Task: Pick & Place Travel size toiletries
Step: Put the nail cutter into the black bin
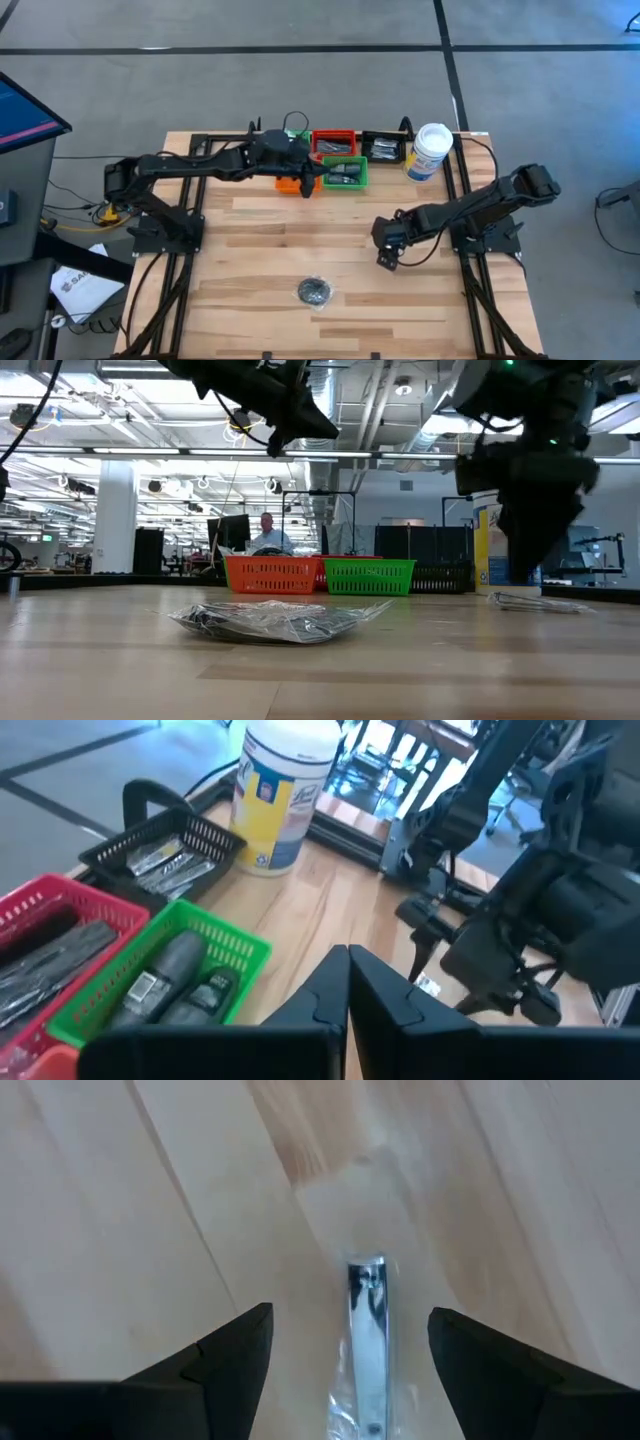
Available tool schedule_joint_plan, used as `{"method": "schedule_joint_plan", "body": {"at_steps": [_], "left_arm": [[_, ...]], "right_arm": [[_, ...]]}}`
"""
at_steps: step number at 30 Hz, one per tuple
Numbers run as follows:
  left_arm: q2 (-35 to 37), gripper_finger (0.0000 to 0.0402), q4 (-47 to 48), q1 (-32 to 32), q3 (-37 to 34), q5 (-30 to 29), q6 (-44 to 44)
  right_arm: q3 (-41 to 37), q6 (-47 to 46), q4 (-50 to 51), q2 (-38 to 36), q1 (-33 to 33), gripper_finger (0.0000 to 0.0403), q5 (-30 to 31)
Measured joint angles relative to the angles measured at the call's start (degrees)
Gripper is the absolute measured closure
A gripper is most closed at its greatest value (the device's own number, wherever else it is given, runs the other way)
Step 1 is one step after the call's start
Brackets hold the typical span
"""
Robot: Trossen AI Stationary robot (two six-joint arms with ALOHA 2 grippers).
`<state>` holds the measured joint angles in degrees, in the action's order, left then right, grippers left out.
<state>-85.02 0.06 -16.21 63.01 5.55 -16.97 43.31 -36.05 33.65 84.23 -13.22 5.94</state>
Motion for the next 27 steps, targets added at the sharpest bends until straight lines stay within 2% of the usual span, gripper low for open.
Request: {"method": "schedule_joint_plan", "body": {"at_steps": [7,16,20,27], "left_arm": [[-0.48,0.0401,-1.47,0.04,-0.25,0.01,-0.01],[-0.48,0.0401,-2.96,0.04,-0.22,0.01,-0.01],[-0.48,0.0401,-3.19,0.04,-0.22,0.03,-0.01],[-0.48,0.0401,-3.13,0.04,-0.22,0.05,-0.02]], "right_arm": [[-3.81,-0.02,-4.90,2.63,-0.92,0.0145,-1.58],[-3.85,-0.41,-6.50,5.40,-0.60,0.0156,-2.27],[-3.89,-1.06,-6.49,5.46,-0.06,0.0205,-2.49],[-3.75,-2.82,-7.55,5.72,-0.06,0.0345,-3.00]]}}
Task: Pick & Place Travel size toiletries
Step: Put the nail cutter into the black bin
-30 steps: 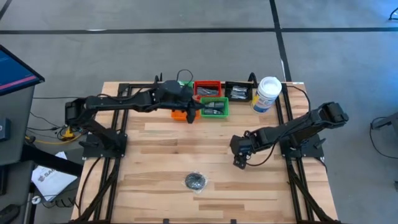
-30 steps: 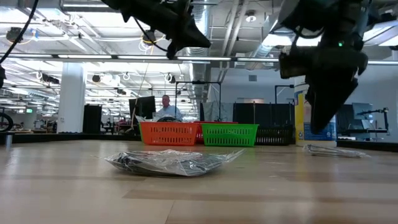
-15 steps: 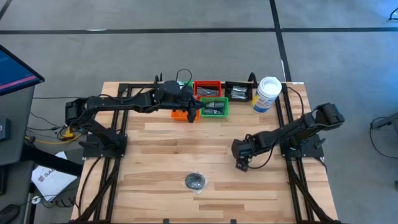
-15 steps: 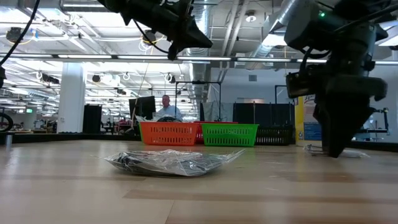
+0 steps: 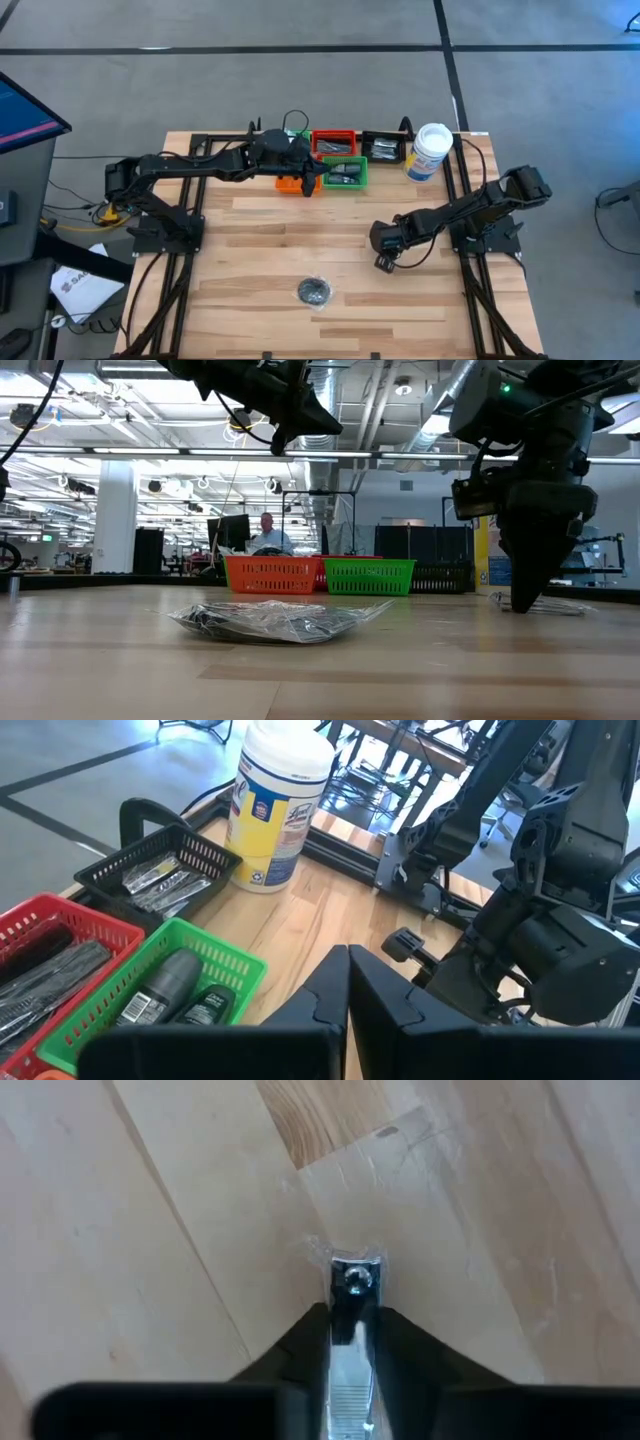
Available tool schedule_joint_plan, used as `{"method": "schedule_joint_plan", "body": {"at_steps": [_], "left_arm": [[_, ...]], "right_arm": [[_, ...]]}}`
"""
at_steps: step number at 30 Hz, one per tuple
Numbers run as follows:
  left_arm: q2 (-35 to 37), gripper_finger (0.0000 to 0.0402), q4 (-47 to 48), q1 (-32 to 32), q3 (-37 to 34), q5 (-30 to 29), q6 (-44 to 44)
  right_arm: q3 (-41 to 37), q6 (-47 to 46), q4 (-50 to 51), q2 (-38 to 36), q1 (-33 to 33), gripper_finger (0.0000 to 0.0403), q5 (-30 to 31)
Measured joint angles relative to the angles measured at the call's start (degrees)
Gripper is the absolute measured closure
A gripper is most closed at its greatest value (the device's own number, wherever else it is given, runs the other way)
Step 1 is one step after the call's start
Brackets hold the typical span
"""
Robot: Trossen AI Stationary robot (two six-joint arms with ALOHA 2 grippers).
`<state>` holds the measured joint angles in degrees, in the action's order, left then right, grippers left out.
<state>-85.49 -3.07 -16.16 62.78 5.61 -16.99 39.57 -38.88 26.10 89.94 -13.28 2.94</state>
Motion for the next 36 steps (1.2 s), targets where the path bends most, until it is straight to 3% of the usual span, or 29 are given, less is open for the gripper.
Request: {"method": "schedule_joint_plan", "body": {"at_steps": [1,13,25,36], "left_arm": [[0.00,0.0401,0.00,0.02,0.00,0.00,-0.01],[0.39,0.0401,0.15,-0.45,0.00,0.79,-1.71],[7.73,0.0401,-0.05,-7.31,0.09,0.63,-1.01],[15.37,0.0401,0.02,-12.87,0.09,0.62,-1.26]], "right_arm": [[0.26,-0.15,0.09,0.01,0.00,0.0359,-0.14],[10.00,1.21,2.48,-0.25,6.29,0.0358,-0.69],[29.59,16.11,10.29,-0.71,15.04,0.0358,0.09],[48.76,24.04,11.75,-0.77,23.84,0.0358,0.05]]}}
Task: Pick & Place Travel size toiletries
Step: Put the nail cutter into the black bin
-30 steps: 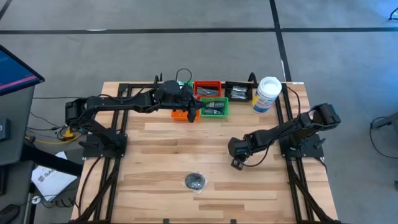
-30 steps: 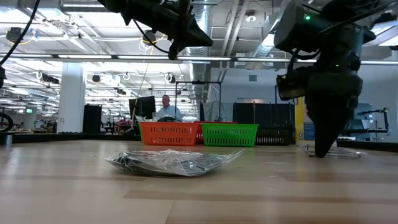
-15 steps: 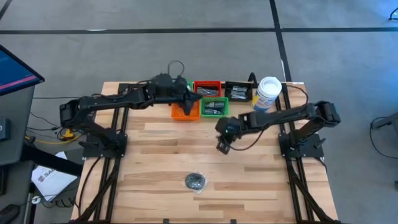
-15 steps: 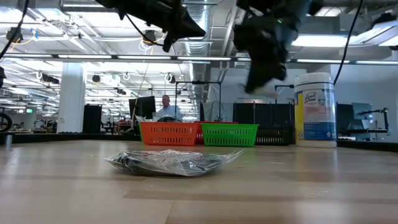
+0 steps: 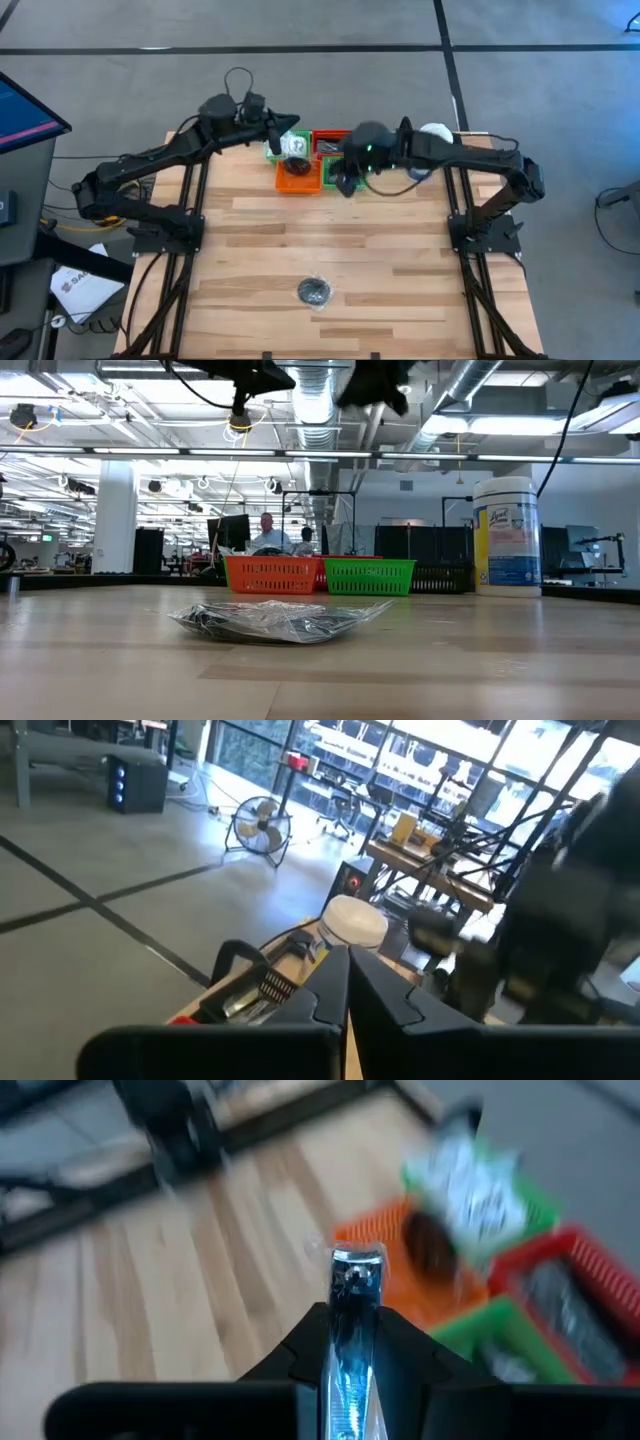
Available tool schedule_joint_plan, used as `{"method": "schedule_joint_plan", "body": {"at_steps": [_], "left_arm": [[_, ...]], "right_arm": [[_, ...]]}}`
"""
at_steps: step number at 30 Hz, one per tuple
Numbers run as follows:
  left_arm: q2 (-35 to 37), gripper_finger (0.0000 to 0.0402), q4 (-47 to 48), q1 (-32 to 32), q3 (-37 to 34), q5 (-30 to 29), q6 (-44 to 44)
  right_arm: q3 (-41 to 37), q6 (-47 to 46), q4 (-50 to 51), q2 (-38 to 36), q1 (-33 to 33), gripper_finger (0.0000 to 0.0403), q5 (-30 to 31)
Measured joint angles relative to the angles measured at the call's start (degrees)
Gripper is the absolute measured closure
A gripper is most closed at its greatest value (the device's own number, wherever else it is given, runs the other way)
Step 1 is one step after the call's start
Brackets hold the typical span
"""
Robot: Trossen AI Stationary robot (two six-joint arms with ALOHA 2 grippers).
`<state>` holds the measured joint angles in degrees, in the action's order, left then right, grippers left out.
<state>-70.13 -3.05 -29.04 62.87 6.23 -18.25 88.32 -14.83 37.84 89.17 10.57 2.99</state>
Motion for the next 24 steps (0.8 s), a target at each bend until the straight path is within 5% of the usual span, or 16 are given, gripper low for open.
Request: {"method": "schedule_joint_plan", "body": {"at_steps": [11,24], "left_arm": [[1.14,0.0401,-0.14,0.24,0.00,0.19,-0.21],[1.14,0.0401,-10.51,0.24,-0.02,14.58,-3.25]], "right_arm": [[13.70,3.00,-0.14,0.03,1.37,0.0358,-0.15],[18.71,2.76,-1.42,0.10,-0.15,0.0358,-0.16]]}}
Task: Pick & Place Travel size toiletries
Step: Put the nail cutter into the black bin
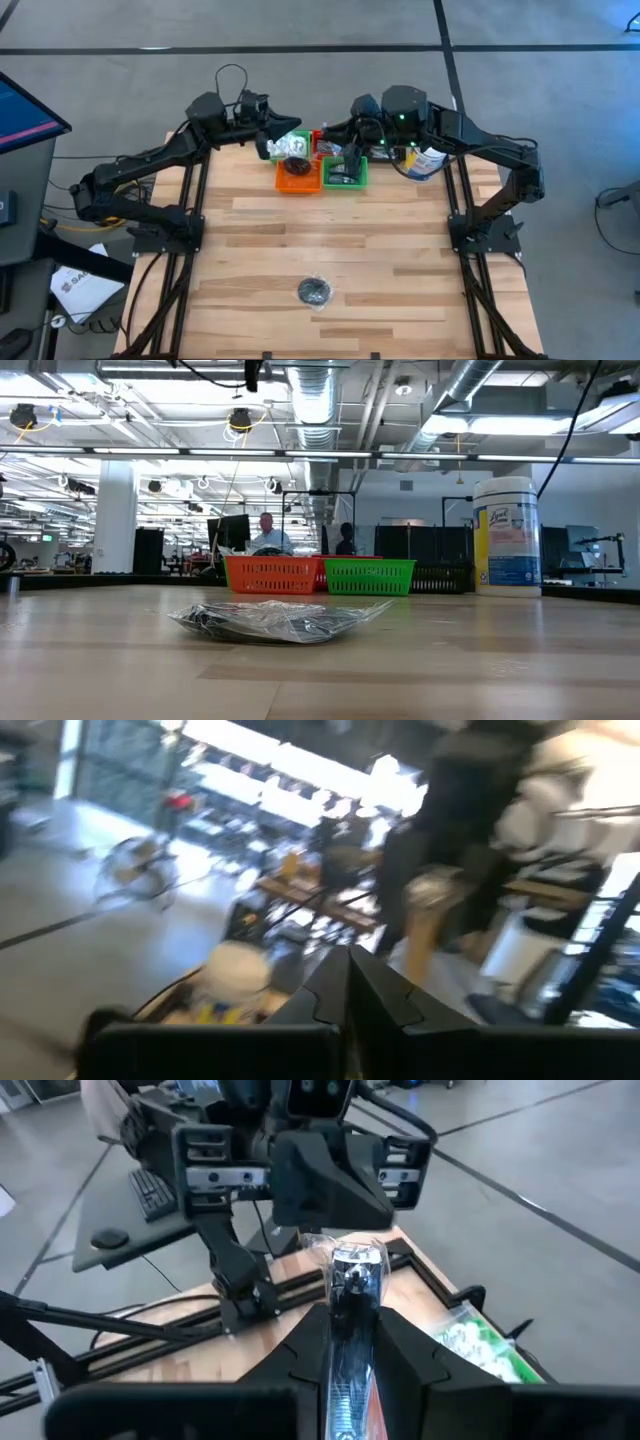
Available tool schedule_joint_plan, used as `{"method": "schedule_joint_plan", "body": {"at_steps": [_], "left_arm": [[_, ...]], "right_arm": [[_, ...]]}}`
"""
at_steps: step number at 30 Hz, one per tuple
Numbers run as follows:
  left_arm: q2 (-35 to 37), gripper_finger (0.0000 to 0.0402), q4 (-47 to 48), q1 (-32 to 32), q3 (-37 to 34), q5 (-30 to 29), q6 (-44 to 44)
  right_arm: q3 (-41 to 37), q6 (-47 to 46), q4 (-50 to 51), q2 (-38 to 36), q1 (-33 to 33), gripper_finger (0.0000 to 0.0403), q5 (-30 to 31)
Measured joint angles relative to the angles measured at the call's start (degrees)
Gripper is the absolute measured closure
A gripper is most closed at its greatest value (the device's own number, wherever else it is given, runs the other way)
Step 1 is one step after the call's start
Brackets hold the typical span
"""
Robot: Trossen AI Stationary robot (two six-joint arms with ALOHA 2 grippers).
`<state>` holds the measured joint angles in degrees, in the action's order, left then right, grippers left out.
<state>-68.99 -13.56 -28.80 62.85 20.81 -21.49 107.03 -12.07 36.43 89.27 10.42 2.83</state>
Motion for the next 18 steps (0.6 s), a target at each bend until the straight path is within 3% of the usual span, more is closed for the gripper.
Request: {"method": "schedule_joint_plan", "body": {"at_steps": [5,12,18], "left_arm": [[0.00,0.0401,-6.86,0.00,0.00,6.05,-3.69],[0.00,0.0391,-9.00,1.24,0.00,9.38,-7.06],[-0.02,0.0309,-9.47,4.36,0.00,9.75,-8.18]], "right_arm": [[0.18,-0.40,-2.19,0.02,-1.15,0.0358,-0.10],[0.23,-0.44,-6.09,0.02,-3.05,0.0358,-1.55],[0.23,-0.98,-6.75,0.02,-3.36,0.0358,-1.53]]}}
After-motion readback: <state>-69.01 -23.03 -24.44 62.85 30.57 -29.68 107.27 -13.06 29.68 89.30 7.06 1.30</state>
